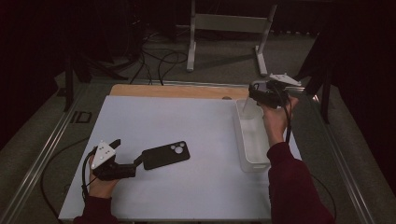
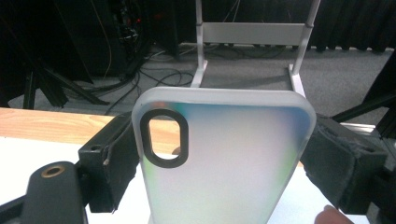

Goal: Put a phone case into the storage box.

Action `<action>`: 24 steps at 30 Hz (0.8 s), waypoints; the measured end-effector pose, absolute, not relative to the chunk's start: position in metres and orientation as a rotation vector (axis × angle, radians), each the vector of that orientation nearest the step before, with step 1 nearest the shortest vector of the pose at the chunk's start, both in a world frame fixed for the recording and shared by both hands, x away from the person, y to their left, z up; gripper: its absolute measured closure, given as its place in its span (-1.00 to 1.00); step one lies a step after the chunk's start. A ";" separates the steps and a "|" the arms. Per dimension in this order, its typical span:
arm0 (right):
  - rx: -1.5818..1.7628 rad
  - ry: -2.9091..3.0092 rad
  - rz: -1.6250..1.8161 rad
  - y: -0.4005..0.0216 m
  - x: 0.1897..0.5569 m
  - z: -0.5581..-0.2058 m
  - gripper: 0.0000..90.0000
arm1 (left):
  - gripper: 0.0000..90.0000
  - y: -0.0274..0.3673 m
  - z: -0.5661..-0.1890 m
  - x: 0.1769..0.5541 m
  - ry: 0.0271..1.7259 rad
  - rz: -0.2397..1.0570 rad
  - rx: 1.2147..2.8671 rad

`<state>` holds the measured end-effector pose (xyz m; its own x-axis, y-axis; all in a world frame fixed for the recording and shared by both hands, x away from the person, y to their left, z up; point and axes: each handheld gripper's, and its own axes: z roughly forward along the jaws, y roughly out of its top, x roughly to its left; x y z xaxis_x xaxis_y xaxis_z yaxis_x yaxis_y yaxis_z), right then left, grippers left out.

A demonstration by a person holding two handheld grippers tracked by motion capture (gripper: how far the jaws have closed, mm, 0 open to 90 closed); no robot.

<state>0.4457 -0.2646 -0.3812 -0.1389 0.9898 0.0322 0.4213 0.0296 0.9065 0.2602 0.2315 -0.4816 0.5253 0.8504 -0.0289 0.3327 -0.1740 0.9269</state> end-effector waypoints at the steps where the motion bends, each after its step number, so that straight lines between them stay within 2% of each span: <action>1: 1.456 1.636 1.077 -0.265 0.446 -0.382 -0.63 | -1.00 0.231 -0.482 0.260 0.995 0.635 1.746; 24: 1.521 1.637 1.041 -0.255 0.453 -0.411 -0.63 | -1.00 0.232 -0.481 0.260 0.995 0.634 1.739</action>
<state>0.4531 -0.2545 -0.4108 -0.1023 0.9936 0.0478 0.4648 0.0053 0.8854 0.2598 0.2317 -0.4812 0.5255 0.8502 -0.0322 0.3299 -0.1688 0.9288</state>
